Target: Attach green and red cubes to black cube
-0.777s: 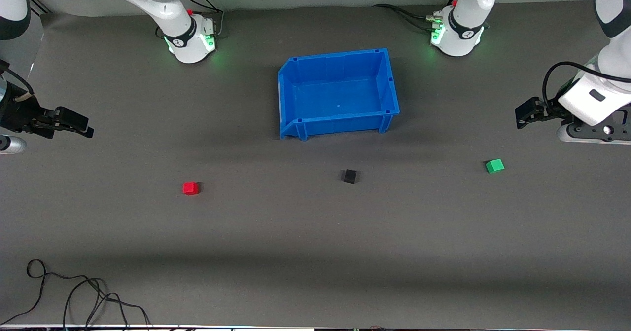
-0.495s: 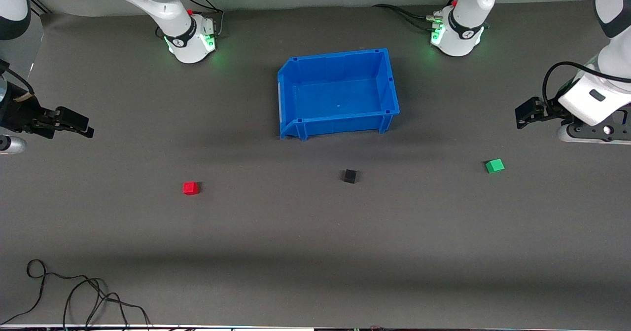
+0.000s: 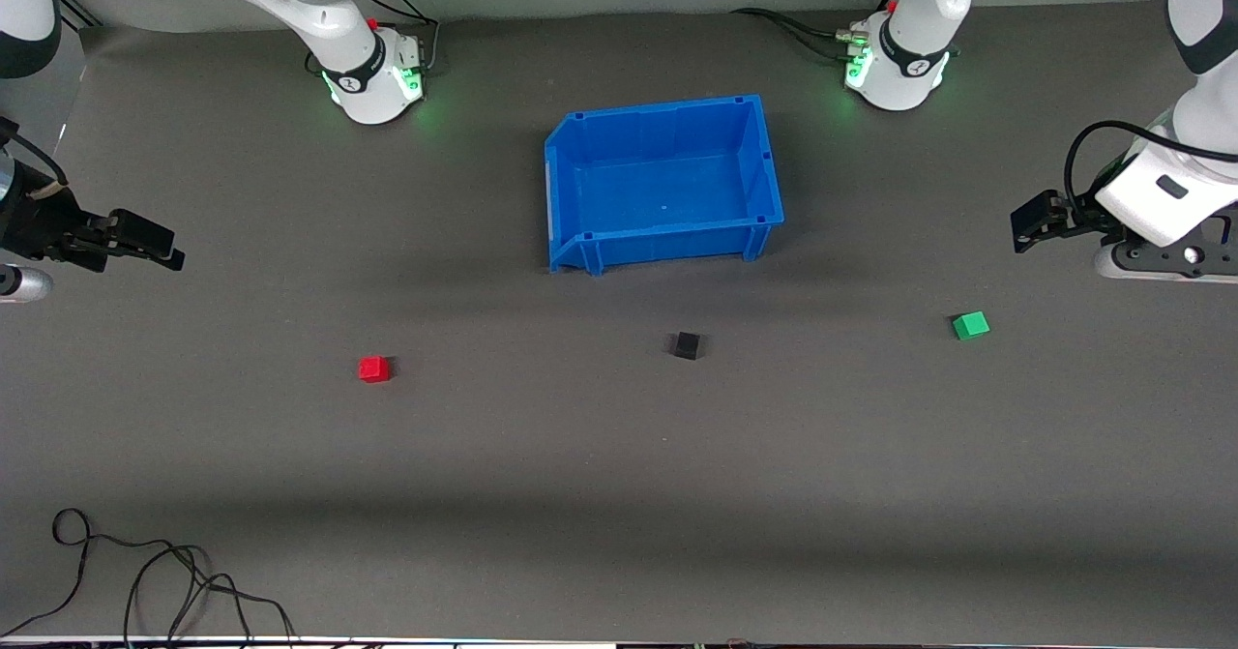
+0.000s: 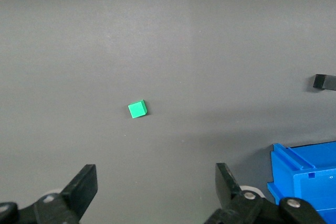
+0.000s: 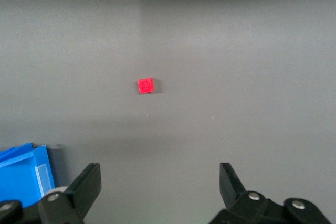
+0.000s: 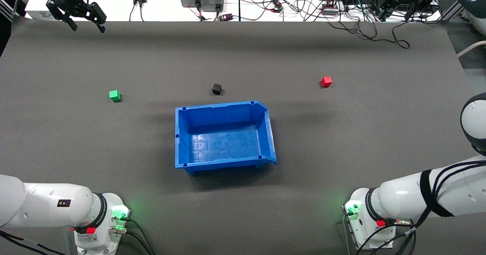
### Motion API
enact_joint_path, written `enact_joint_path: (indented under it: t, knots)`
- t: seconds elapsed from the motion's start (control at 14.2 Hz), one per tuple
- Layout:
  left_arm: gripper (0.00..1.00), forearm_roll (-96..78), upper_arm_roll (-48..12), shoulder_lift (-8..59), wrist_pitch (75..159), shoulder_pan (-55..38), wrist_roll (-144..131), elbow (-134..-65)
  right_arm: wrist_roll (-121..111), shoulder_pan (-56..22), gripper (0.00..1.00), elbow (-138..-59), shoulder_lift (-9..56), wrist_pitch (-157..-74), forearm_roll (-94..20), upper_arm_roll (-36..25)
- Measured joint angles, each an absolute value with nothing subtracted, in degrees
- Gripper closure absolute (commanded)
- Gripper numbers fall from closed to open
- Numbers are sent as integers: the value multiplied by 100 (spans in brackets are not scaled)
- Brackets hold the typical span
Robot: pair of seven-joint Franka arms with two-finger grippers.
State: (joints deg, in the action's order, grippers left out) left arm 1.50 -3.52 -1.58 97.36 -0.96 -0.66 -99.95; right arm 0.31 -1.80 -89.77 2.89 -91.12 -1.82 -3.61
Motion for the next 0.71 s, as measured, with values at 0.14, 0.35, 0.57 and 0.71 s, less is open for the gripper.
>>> enact_joint_path:
  t: [0.14,0.35,0.57,0.71]
  knots:
    - [0,150,-344,-158,9706,-60,-66,-9995,42,-180,0,-8972,289,-9129,-182,-358]
    - [0,151,-328,-156,9666,183,-51,-9995,896,-177,0,-8876,301,-9143,-182,-358]
    - [0,152,-317,-112,9665,386,-7,-9996,2659,-175,0,-8795,325,-9125,-185,-354]
    - [0,154,-314,-6,9665,496,-7,-9996,4089,-176,0,-8779,348,-9116,-199,-347]
